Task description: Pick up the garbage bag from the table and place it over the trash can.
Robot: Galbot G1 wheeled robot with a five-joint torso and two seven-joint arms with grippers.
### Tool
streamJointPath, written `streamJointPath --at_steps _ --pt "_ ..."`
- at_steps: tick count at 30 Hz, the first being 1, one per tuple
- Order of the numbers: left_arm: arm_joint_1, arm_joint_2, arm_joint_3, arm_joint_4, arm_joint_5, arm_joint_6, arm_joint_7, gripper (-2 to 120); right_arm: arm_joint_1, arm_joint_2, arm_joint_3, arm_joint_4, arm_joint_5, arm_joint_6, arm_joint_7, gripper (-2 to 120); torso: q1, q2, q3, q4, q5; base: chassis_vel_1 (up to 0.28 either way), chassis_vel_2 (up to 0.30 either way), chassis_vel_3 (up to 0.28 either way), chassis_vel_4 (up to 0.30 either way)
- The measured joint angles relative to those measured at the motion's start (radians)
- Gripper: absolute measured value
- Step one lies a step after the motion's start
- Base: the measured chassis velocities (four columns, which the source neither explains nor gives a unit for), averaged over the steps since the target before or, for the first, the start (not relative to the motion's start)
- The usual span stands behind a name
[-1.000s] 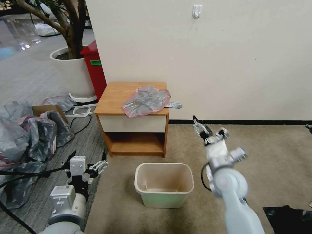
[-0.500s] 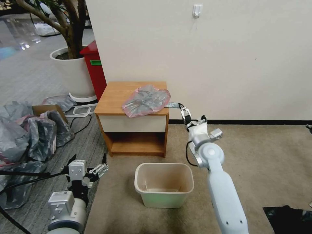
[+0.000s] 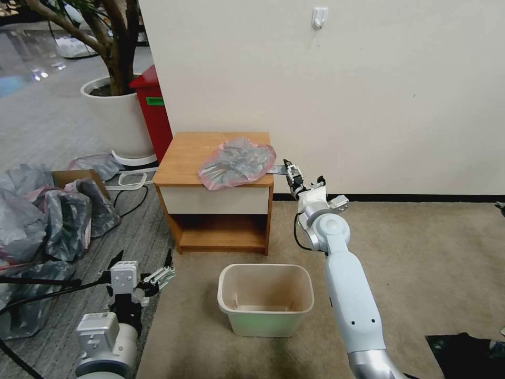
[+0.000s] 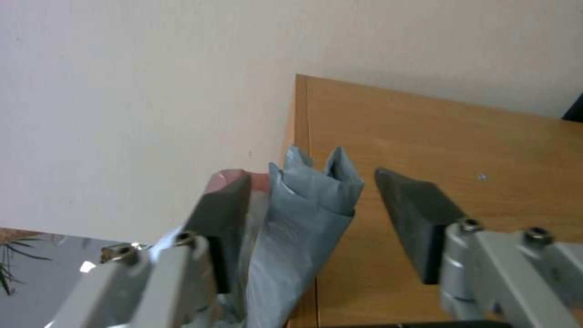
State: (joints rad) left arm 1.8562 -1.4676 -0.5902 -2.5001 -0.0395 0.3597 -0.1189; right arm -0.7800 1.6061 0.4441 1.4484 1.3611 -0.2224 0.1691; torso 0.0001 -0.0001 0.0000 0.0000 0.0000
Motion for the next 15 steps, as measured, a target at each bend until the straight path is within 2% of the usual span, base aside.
streamJointPath --at_steps 2,3,7,8,11,13,14,15 --pt "0.0 -0.001 0.001 0.0 0.002 0.0 0.001 100 0.001 0.0 -0.001 0.0 -0.003 0.008 -0.002 44 0.0 0.0 0.0 0.0001 0.0 0.0 0.0 0.0 0.0" --pt "0.0 -0.001 0.001 0.0 0.002 0.0 0.001 100 0.001 0.0 -0.001 0.0 -0.003 0.008 -0.002 44 0.0 0.0 0.0 0.0001 0.0 0.0 0.0 0.0 0.0" --pt "-0.003 -0.002 0.002 0.0 0.004 -0.001 0.002 100 -0.001 -0.008 -0.002 0.0 -0.005 0.017 -0.005 26 0.0 0.0 0.0 0.0001 0.0 0.0 0.0 0.0 0.0" --pt "-0.003 -0.002 0.002 0.0 0.004 -0.001 0.002 100 -0.001 -0.008 -0.002 0.0 -0.005 0.017 -0.005 26 0.0 0.0 0.0 0.0001 0.0 0.0 0.0 0.0 0.0" --pt "-0.008 -0.004 0.004 0.0 0.006 -0.005 0.001 100 -0.006 -0.016 -0.002 0.008 -0.005 0.018 -0.003 11 0.0 0.0 0.0 0.0 0.0001 0.0 0.0 0.0 0.0" --pt "-0.008 -0.004 0.005 0.0 0.006 -0.005 0.001 100 -0.006 -0.018 -0.002 0.01 -0.005 0.018 -0.002 10 0.0 0.0 0.0 0.0 0.0001 0.0 0.0 0.0 0.0" --pt "-0.01 -0.004 0.005 0.0 0.007 -0.007 0.001 100 -0.009 -0.027 -0.003 0.021 0.005 0.017 0.008 1 0.0 0.0 0.0 0.0 0.0001 0.0 0.0 0.0 0.0" --pt "-0.01 -0.004 0.005 0.0 0.007 -0.007 0.0 100 -0.011 -0.032 -0.005 0.028 0.015 0.016 0.016 0 0.0 0.0 0.0 0.0 0.0001 0.0 0.0 0.0 0.0"
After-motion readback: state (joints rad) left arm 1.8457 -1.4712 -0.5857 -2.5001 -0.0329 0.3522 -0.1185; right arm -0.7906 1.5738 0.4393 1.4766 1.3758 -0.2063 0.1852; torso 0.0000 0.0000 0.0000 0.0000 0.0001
